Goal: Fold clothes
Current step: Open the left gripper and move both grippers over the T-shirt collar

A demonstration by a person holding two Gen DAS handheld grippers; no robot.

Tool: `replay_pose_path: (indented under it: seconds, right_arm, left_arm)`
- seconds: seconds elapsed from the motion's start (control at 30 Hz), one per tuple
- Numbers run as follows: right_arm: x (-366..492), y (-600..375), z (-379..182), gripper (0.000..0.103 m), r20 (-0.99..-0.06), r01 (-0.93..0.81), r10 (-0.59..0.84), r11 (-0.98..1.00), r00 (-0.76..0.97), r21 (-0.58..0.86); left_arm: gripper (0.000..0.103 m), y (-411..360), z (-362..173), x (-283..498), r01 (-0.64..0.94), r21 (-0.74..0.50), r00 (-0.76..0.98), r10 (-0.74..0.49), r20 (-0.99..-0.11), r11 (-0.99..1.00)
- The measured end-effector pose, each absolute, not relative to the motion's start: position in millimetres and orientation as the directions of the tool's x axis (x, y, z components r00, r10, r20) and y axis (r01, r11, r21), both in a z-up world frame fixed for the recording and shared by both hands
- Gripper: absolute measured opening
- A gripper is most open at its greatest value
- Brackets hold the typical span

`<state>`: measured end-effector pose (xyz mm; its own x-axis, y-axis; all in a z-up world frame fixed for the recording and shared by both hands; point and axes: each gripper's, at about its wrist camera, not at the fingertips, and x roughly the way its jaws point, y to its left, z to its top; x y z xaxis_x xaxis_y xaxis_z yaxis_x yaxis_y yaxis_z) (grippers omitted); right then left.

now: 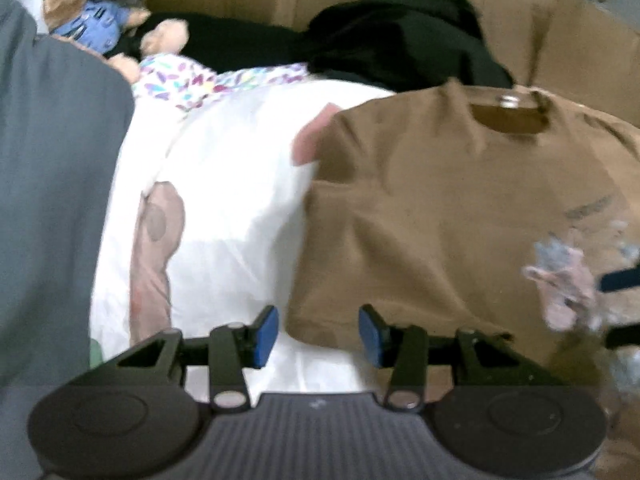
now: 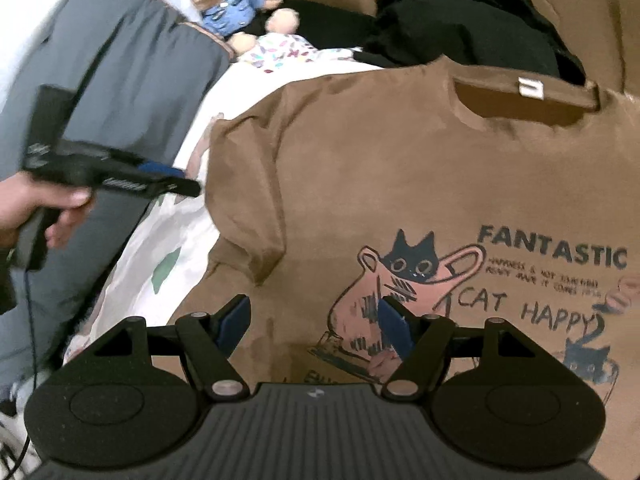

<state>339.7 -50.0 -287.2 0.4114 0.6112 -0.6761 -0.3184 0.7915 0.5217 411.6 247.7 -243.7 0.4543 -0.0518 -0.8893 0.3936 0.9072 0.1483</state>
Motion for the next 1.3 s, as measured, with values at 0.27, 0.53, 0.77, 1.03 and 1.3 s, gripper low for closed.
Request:
replay_pose_path:
  seconds: [0.27, 0.53, 0.77, 1.03, 1.3]
  right_arm:
    - [366.7, -31.2, -290.7, 0.075, -0.674, -0.397, 0.643, 0.762, 0.365, 0.512]
    - [418.8, -38.8, -258.8, 0.075, -0.668, -0.413, 0.652, 0.753, 0.359, 0.513]
    - [430.6, -20.8, -257.9, 0.075, -0.629, -0.499, 0.707, 0.693, 0.324, 0.521]
    - [430.9, -18.3, -287.9, 0.075, -0.487, -0.462, 0.809, 0.588, 0.33, 0.664]
    - [433.2, -52.2, -313.3, 0.075, -0.453, -0.34, 0.817, 0.565, 0.357, 0.752]
  left_arm:
    - [0.057, 244.2, -264.6, 434.0, 0.507, 0.176, 0.426, -0.067, -0.902, 0.844]
    - [0.003, 243.8, -258.0, 450.3, 0.489, 0.008, 0.321, -0.171, -0.931, 0.872]
    - [0.003, 229.6, -222.3, 450.0, 0.403, -0.172, 0.245, -0.287, -0.926, 0.899]
    - [0.003, 189.2, -208.2, 454.8, 0.343, -0.222, 0.141, -0.284, -0.948, 0.913]
    - [0.005, 125.8, -222.0, 474.6, 0.359, -0.228, 0.096, -0.279, -0.955, 0.905]
